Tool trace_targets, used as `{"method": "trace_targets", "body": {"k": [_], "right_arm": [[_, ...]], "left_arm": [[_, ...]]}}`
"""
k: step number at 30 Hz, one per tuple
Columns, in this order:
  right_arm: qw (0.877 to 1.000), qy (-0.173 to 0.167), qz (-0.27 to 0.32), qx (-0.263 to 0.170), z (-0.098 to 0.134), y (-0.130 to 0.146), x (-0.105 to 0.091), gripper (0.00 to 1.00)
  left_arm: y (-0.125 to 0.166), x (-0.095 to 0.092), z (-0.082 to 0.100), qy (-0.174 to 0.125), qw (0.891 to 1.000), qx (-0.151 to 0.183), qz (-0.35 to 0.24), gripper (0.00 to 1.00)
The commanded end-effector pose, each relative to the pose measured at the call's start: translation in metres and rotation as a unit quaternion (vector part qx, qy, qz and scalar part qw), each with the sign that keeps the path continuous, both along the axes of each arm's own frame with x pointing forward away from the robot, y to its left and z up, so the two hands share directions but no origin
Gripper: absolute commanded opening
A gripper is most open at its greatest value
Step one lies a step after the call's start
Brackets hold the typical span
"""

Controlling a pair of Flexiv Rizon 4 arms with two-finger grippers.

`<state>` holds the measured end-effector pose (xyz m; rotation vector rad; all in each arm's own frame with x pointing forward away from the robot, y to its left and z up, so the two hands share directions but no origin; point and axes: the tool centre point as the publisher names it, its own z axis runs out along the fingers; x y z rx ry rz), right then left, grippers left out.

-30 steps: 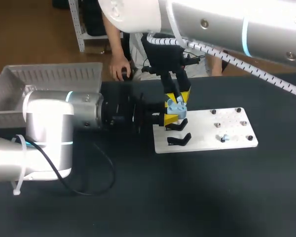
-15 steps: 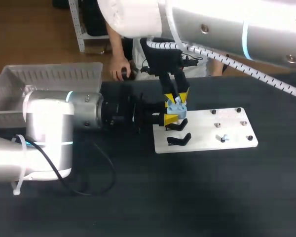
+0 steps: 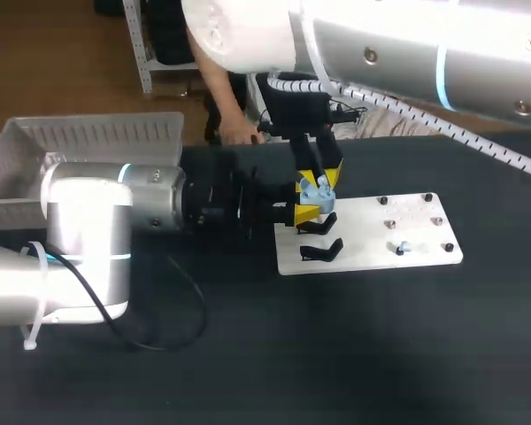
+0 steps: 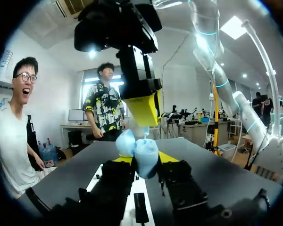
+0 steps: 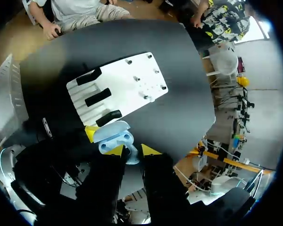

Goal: Pick up each earbud case from the left stands, insert the matching earbuds, close the lid, and place the case in the box.

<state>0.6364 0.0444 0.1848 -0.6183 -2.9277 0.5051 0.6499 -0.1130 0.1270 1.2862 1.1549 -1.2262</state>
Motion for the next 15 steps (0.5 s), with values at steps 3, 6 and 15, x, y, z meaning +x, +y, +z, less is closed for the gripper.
{"method": "trace_targets", "body": {"k": [3,6,15], "right_arm": [[1.000,-0.001,-0.002,-0.001,-0.0034,-0.0010,-0.0017,0.00],[1.000,0.000,-0.002,-0.001,-0.0042,-0.0008,-0.0014,0.00],[1.000,-0.001,-0.003,0.000,-0.0071,-0.0006,-0.0003,0.00]], "left_arm": [[-0.0005,-0.0018,-0.0007,-0.002,1.000,-0.001,0.004,0.00],[-0.0005,-0.0018,-0.0007,-0.002,1.000,-0.001,0.004,0.00],[-0.0005,-0.0018,-0.0007,-0.002,1.000,-0.001,0.004,0.00]]}}
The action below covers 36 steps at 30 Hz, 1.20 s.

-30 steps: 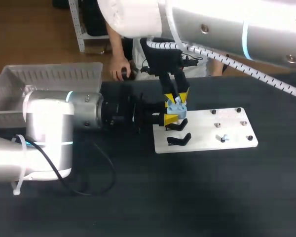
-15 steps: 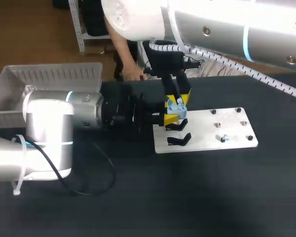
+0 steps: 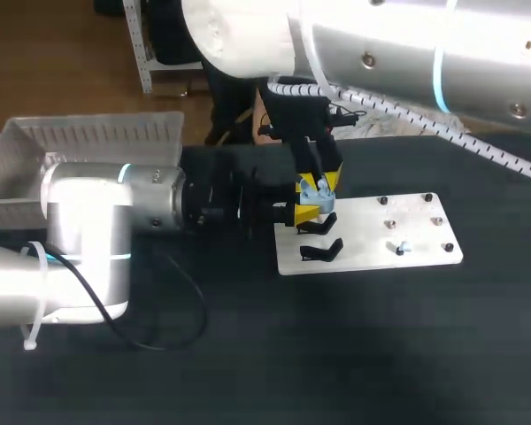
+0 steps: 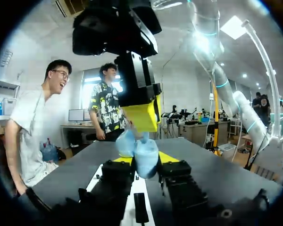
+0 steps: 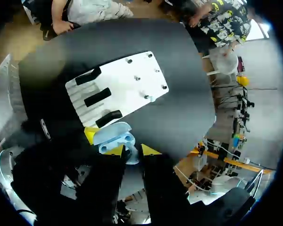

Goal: Pick up each earbud case from the left stands, insert the matching earbuds, close the lid, and place the case in the box.

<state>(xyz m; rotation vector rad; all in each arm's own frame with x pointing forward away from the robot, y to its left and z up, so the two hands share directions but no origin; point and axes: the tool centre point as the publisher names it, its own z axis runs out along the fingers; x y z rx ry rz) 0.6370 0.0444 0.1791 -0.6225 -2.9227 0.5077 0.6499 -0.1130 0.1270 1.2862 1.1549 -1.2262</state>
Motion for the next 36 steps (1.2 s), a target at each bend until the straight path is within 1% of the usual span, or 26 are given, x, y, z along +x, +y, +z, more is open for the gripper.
{"method": "trace_targets", "body": {"k": [1,14,32,33,34,36], "right_arm": [[1.000,-0.003,-0.001,0.001,-0.002,-0.001,-0.001,0.00],[1.000,-0.004,-0.004,-0.004,-0.007,-0.004,0.002,0.00],[1.000,0.004,-0.004,-0.009,-0.014,-0.003,0.006,0.00],[1.000,0.005,-0.004,-0.009,-0.014,-0.003,0.007,0.14],[1.000,0.006,-0.005,-0.008,-0.014,-0.003,0.007,0.24],[1.000,0.007,-0.006,-0.007,-0.014,-0.003,0.007,0.41]], "left_arm": [[-0.001,-0.002,-0.001,-0.002,1.000,-0.001,0.004,0.00],[-0.001,-0.002,-0.001,-0.002,1.000,-0.001,0.004,0.00],[-0.001,-0.002,-0.001,-0.002,1.000,-0.001,0.004,0.00],[-0.001,-0.002,-0.001,-0.002,1.000,-0.001,0.004,0.00],[-0.001,-0.002,-0.001,-0.002,1.000,-0.001,0.004,0.00],[-0.001,-0.002,-0.001,-0.002,1.000,-0.001,0.004,0.00]]}}
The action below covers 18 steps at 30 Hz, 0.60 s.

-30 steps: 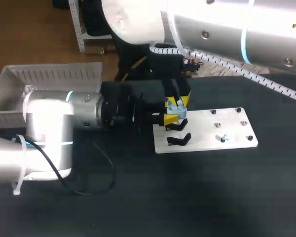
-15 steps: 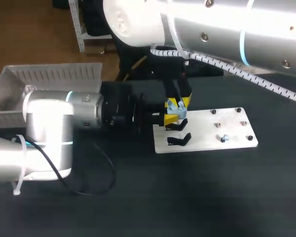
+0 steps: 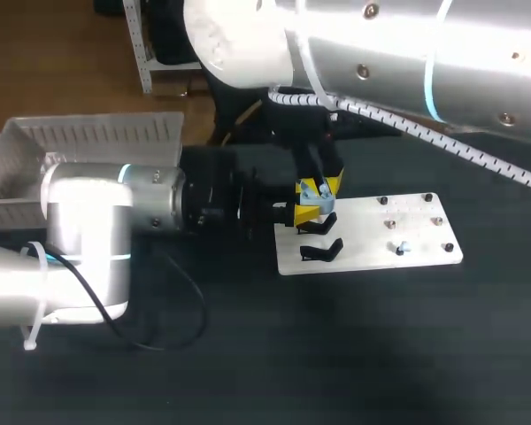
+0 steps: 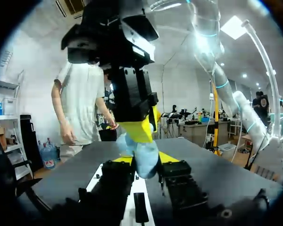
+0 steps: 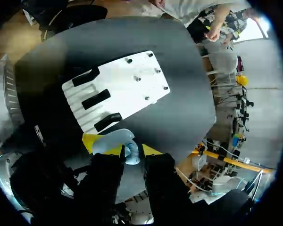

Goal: Pick up each earbud case from the left stands, insert the matching earbuds, close the lid, and place the case in the box.

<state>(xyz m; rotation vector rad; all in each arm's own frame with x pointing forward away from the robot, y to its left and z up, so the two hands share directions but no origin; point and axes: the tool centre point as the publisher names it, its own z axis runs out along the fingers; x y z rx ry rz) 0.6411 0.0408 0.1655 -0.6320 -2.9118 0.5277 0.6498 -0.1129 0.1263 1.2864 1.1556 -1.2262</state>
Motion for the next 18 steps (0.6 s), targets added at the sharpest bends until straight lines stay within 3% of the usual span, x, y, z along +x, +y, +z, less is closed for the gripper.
{"method": "trace_targets", "body": {"k": [1,5,14,18], "right_arm": [[1.000,0.004,-0.003,0.000,-0.001,0.001,0.003,0.48],[1.000,0.002,-0.004,0.003,0.001,0.000,0.002,0.66],[1.000,-0.017,-0.010,0.024,0.016,-0.005,-0.007,0.59],[0.998,-0.031,-0.018,0.046,0.025,-0.013,-0.014,0.61]], "left_arm": [[-0.001,-0.002,0.000,-0.002,1.000,-0.002,0.004,0.00],[-0.001,-0.002,0.000,-0.002,1.000,-0.002,0.004,0.00],[-0.001,-0.002,0.000,-0.002,1.000,-0.002,0.004,0.00],[-0.001,-0.002,0.000,-0.002,1.000,-0.002,0.004,0.00]]}}
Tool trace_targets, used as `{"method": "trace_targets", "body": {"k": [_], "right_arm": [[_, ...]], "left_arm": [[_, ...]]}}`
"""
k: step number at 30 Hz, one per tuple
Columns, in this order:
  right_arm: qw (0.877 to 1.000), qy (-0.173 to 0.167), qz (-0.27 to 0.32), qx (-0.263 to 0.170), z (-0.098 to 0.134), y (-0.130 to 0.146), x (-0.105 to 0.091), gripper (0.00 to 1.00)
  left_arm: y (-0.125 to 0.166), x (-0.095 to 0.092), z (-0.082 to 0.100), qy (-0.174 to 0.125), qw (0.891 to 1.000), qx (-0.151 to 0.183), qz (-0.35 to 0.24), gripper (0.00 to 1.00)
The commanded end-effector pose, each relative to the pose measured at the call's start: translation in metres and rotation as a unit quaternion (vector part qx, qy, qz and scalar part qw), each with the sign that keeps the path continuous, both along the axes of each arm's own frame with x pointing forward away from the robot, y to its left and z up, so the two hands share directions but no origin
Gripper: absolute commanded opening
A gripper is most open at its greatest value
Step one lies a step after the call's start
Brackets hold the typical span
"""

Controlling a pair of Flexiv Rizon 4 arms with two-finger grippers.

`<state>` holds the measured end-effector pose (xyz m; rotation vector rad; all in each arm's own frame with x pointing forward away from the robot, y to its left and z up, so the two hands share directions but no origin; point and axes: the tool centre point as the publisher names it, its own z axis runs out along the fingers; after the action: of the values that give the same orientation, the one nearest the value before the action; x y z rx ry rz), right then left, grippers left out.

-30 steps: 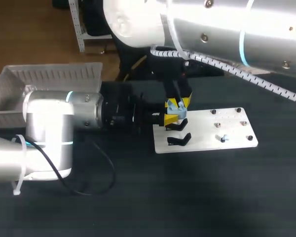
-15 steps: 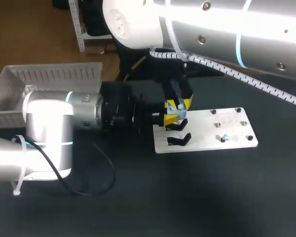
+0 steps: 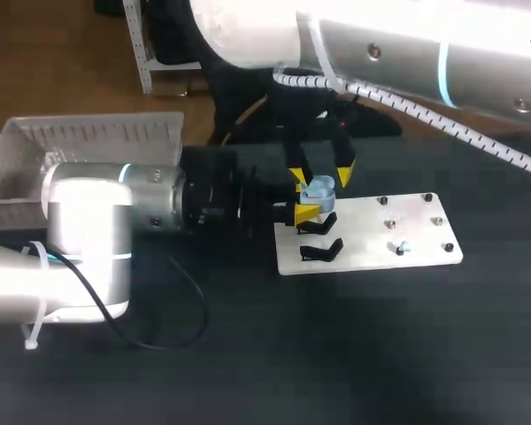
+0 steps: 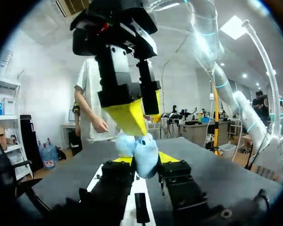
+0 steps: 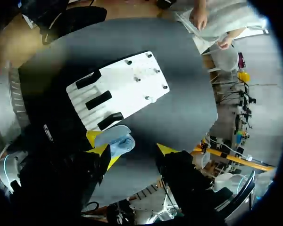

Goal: Pick up each earbud case from the left stands, insert the matching earbuds, close the lid, and place the case in the box.

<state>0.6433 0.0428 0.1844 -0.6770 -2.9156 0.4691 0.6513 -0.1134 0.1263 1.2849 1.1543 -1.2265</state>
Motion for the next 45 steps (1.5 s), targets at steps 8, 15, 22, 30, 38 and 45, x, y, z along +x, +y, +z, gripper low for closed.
{"method": "trace_targets", "body": {"k": [8,15,22,30,38,45], "right_arm": [[0.994,-0.079,-0.016,0.074,0.021,-0.035,-0.031,0.71],[0.989,-0.116,-0.017,0.091,0.020,-0.054,-0.045,0.76],[0.984,-0.140,0.013,0.111,0.018,-0.070,-0.054,0.76],[0.975,-0.134,0.036,0.172,0.007,-0.085,-0.053,0.79],[0.971,-0.121,0.064,0.196,0.004,-0.084,-0.041,0.80],[0.971,-0.120,0.063,0.195,-0.009,-0.087,-0.031,0.77]], "left_arm": [[0.000,-0.003,0.000,-0.002,1.000,-0.001,0.003,0.00],[0.000,-0.003,0.000,-0.002,1.000,-0.001,0.003,0.00],[0.000,-0.003,0.000,-0.002,1.000,-0.001,0.003,0.00],[0.000,-0.003,0.000,-0.002,1.000,-0.001,0.003,0.00],[0.000,-0.003,0.000,-0.002,1.000,-0.001,0.003,0.00],[0.000,-0.003,0.000,-0.002,1.000,-0.001,0.003,0.00]]}}
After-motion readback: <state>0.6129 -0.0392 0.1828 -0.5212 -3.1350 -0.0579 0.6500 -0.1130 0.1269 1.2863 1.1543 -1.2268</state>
